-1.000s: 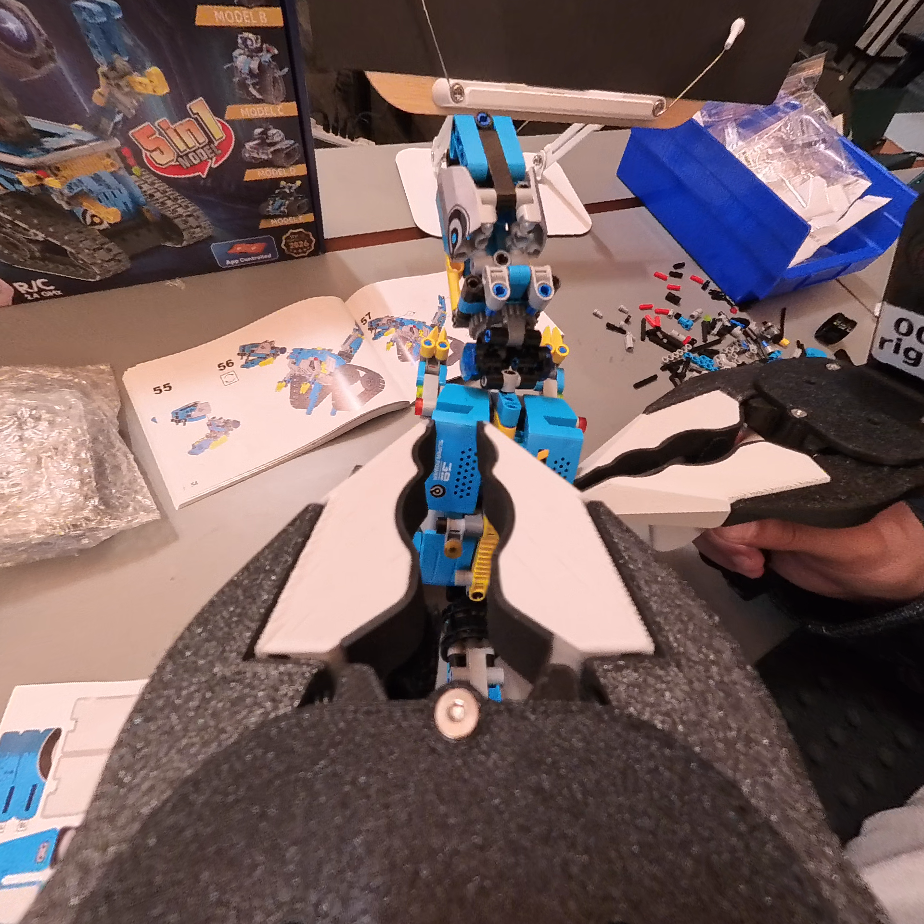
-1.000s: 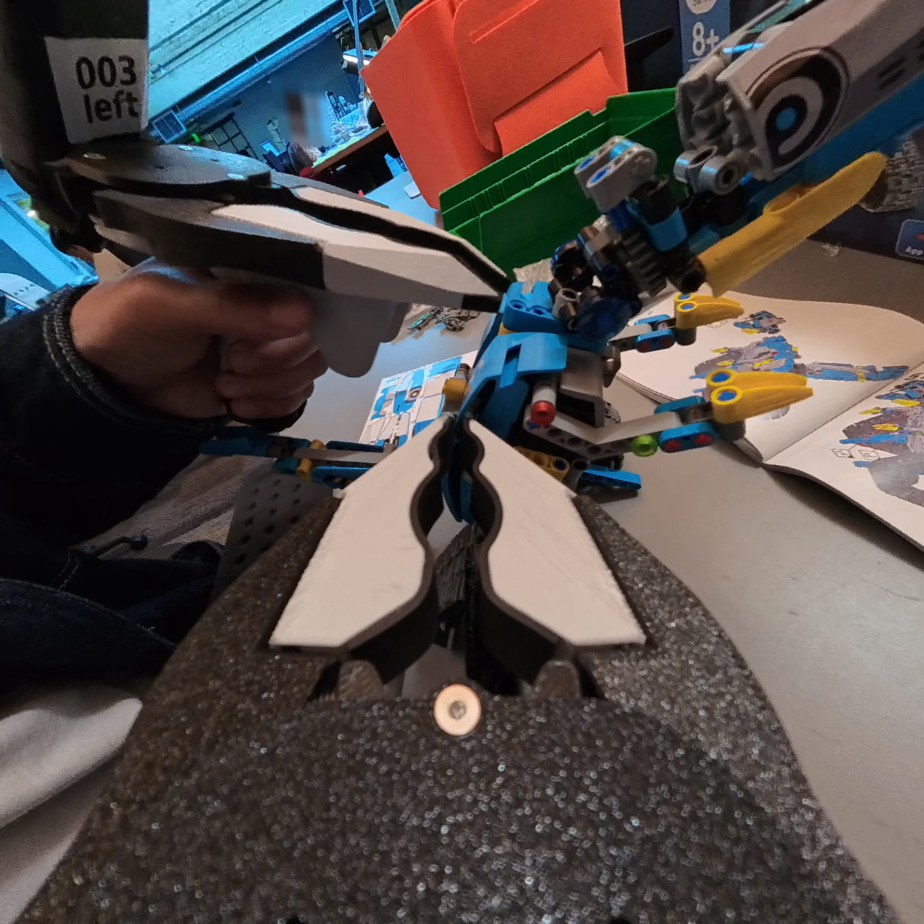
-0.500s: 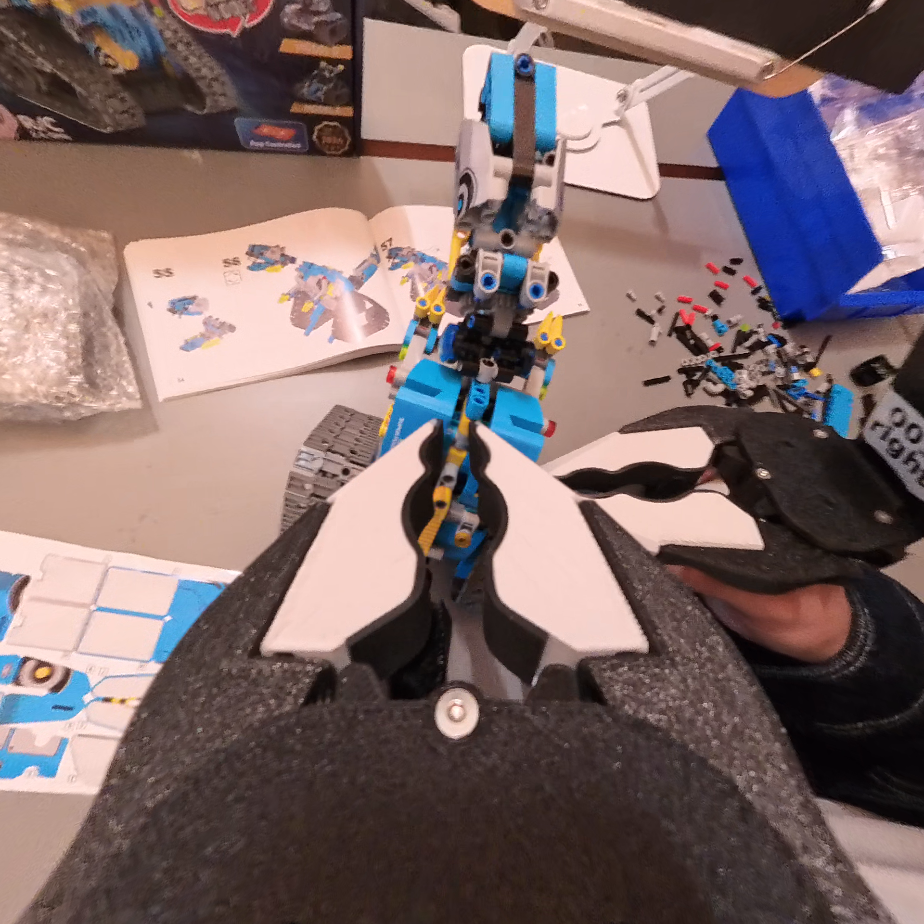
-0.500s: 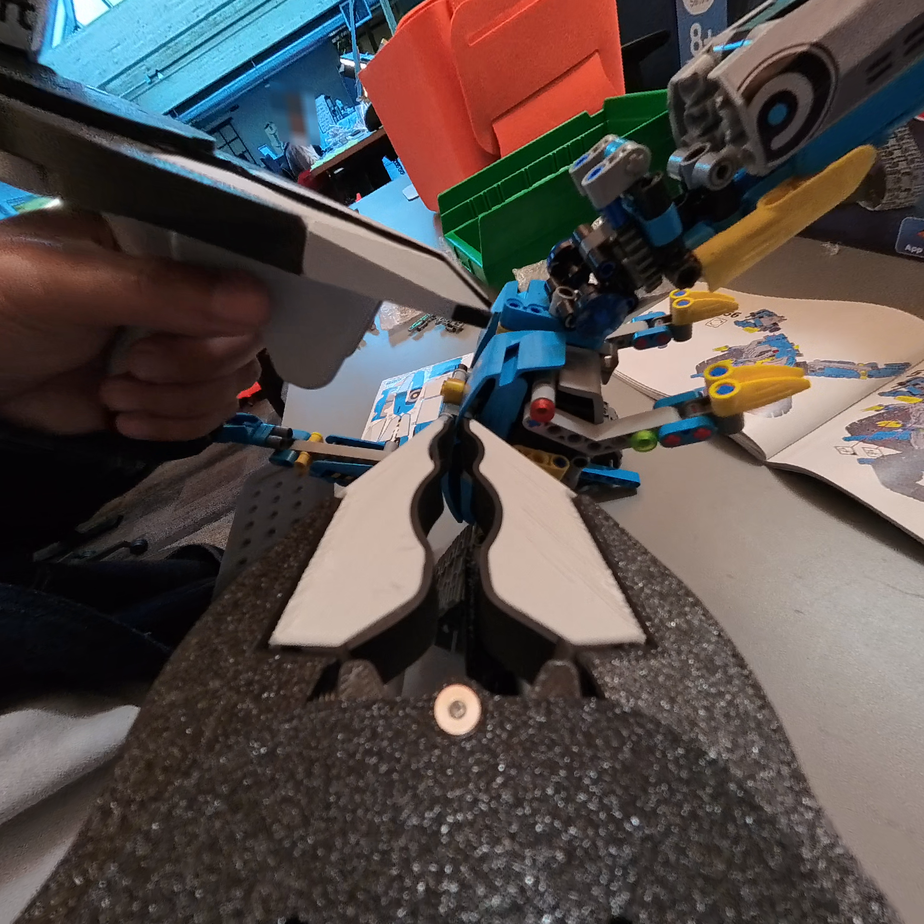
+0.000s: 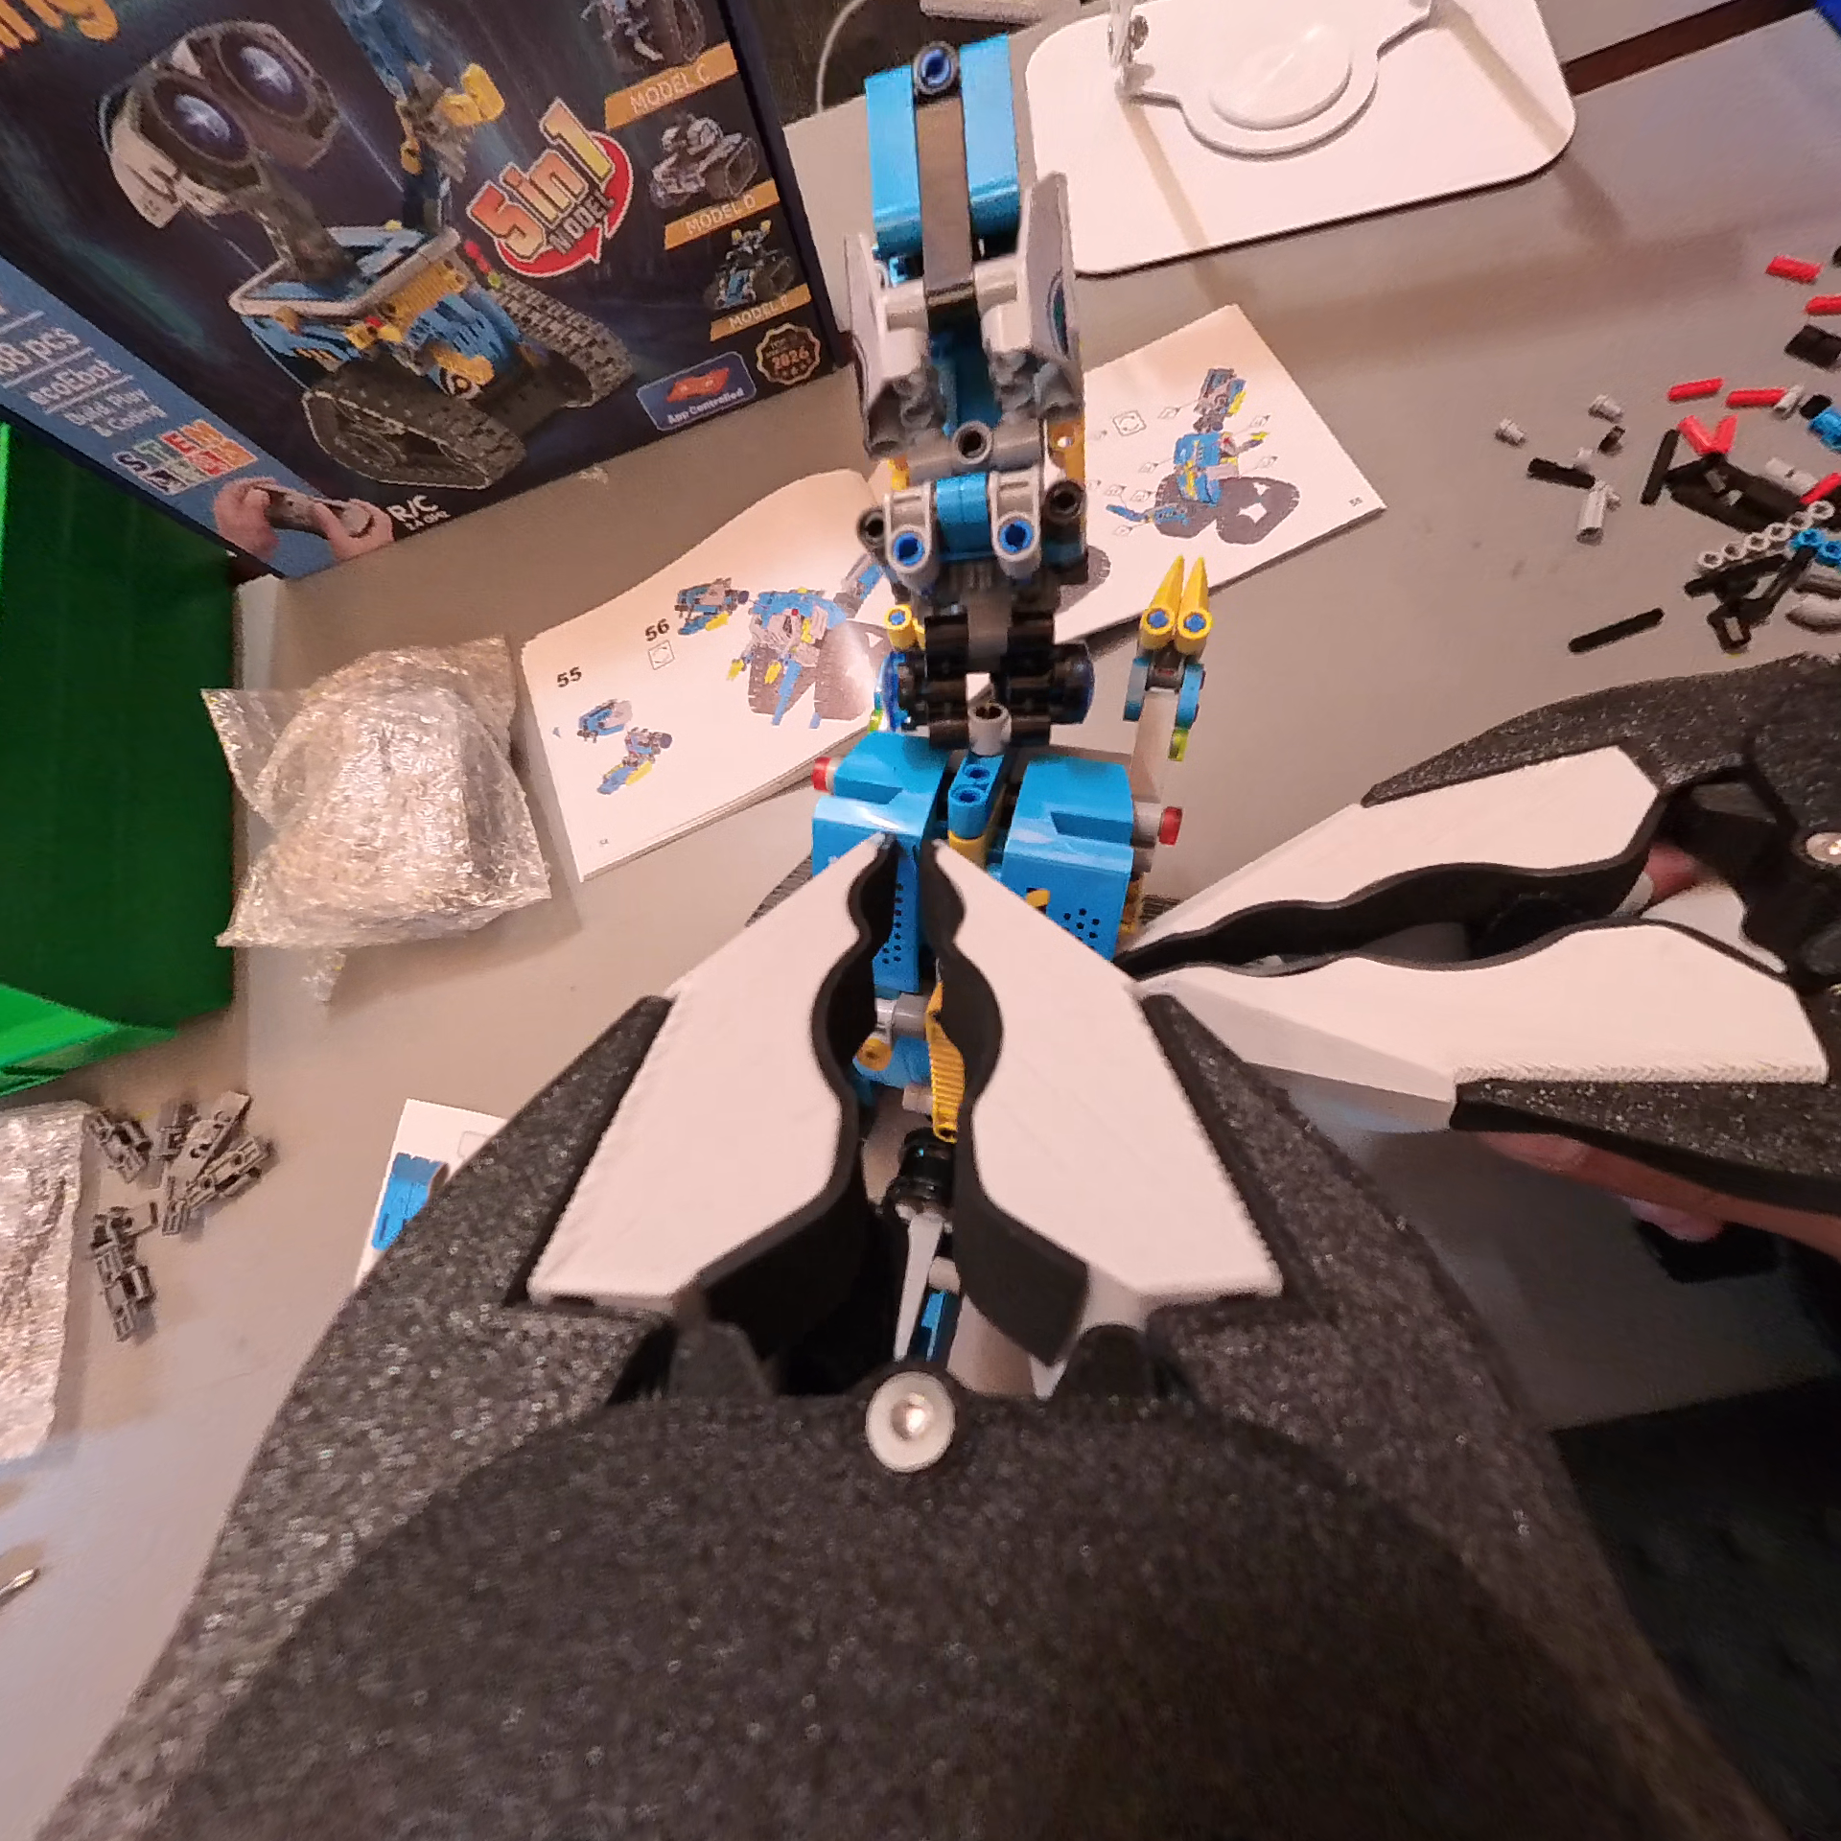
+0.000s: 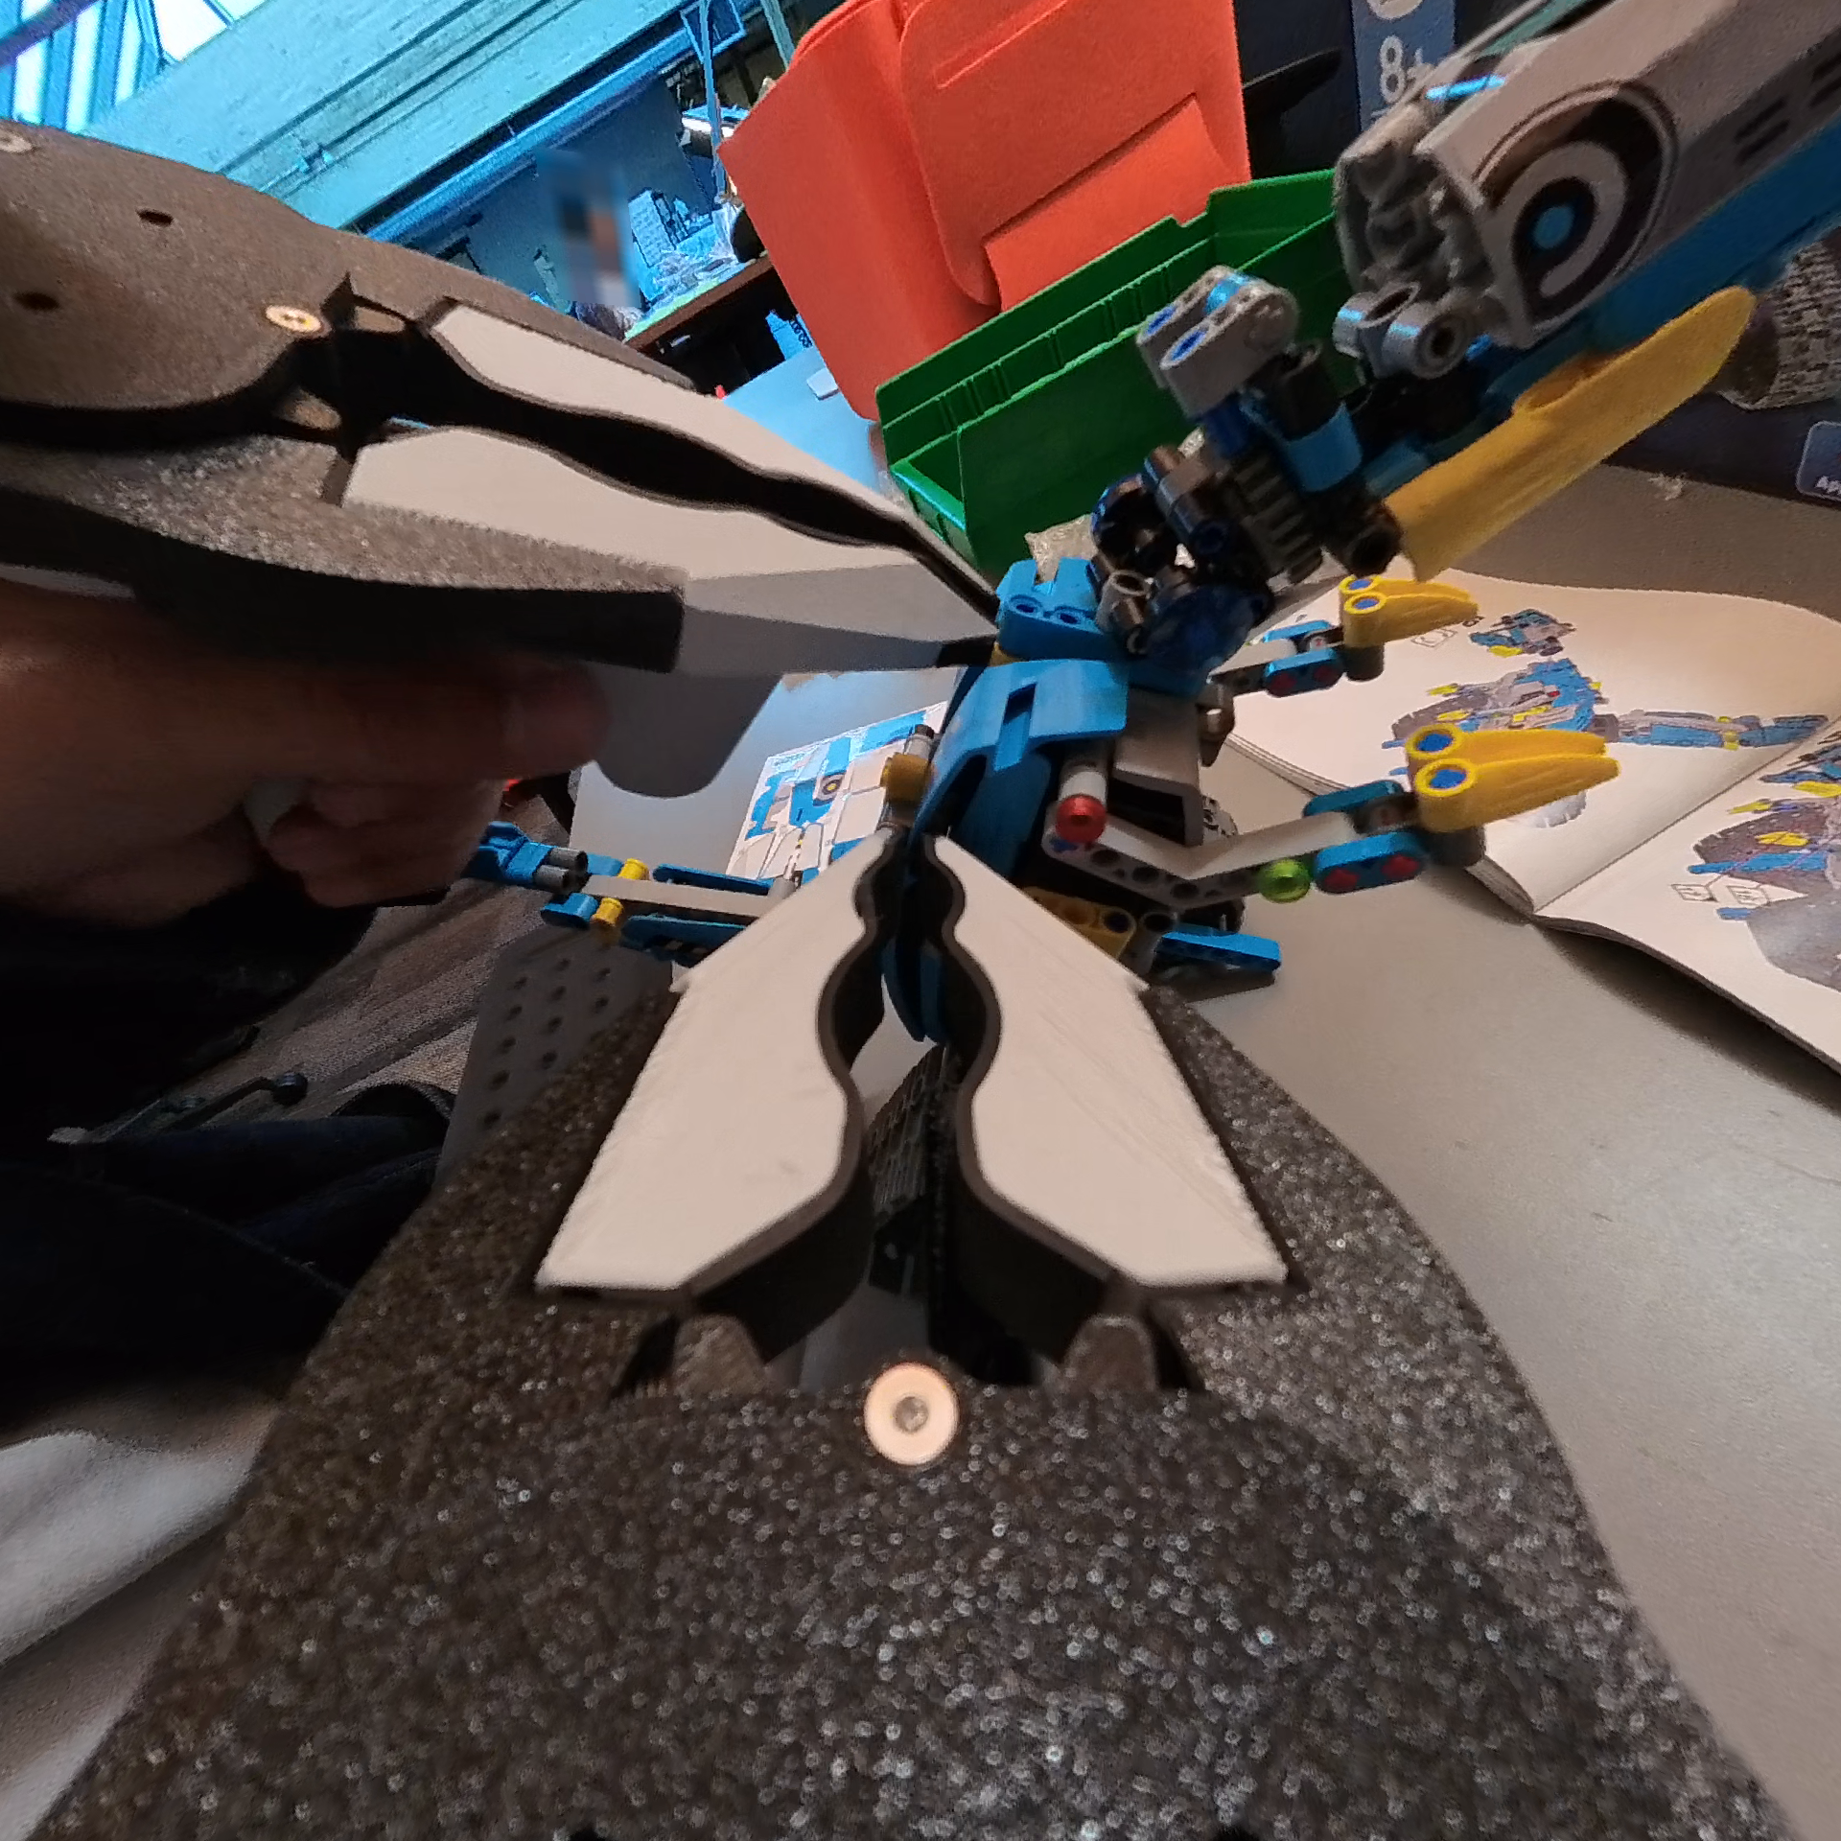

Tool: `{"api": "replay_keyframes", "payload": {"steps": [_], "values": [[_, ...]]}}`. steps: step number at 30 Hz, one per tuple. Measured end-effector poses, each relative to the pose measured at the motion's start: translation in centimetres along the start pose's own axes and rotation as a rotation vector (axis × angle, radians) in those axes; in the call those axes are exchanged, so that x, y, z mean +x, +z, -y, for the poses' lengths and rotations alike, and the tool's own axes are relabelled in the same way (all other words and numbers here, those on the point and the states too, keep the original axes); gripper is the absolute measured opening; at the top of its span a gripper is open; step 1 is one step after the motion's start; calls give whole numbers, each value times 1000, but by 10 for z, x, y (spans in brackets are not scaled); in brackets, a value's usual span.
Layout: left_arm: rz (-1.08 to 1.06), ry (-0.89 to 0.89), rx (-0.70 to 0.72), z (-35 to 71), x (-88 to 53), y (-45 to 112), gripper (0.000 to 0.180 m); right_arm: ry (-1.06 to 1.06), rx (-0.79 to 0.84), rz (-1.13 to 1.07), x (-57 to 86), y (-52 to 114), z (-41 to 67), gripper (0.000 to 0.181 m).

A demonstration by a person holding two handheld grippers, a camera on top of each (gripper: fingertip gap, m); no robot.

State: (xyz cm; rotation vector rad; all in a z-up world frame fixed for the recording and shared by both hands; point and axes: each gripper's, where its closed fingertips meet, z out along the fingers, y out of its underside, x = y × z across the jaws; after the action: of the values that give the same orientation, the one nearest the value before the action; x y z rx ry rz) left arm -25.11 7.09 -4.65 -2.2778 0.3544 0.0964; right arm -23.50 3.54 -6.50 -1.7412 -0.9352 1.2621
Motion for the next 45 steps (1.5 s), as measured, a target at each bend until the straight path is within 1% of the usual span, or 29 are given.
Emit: {"api": "replay_keyframes", "payload": {"steps": [2,8,12,14,19,27,30,33,35,37,38,39,40,43,45], "values": [[1,9,3,0,0,0,2,-1,-1,0,0,0,0,1],[57,149,18,-1,1,-1,0,-3,-2,-1,0,0,0,1],[61,187,15,-2,1,-2,0,-7,-3,1,-1,0,-1,1],[34,171,14,-2,1,-3,0,-8,-4,3,-1,0,-1,1],[-61,60,24,-2,1,-3,0,-6,-2,5,-1,0,-1,1],[-115,-34,39,-2,-1,-4,0,-7,-1,4,-2,0,-1,1],[-53,-40,53,-1,-18,-5,0,-6,-2,5,-2,0,-1,1],[-129,-111,100,7,-17,-10,0,-4,-1,8,-2,0,-1,1],[-115,-74,114,8,-25,-11,0,-3,-1,10,-2,0,-1,1],[-189,-44,113,6,-28,-10,0,-24,-8,12,-1,-3,-1,1],[-221,-51,153,10,-33,-11,2,-26,-15,19,0,-5,-1,1],[-287,-45,205,13,-34,-13,19,-22,-23,27,3,-7,0,0],[-408,-38,229,12,-27,-15,20,-34,-33,36,6,-10,1,1],[-712,-68,197,5,-3,-15,22,-142,-87,76,12,-20,3,1],[-789,-31,193,0,5,-10,23,-183,-121,132,13,-22,4,1]]}}
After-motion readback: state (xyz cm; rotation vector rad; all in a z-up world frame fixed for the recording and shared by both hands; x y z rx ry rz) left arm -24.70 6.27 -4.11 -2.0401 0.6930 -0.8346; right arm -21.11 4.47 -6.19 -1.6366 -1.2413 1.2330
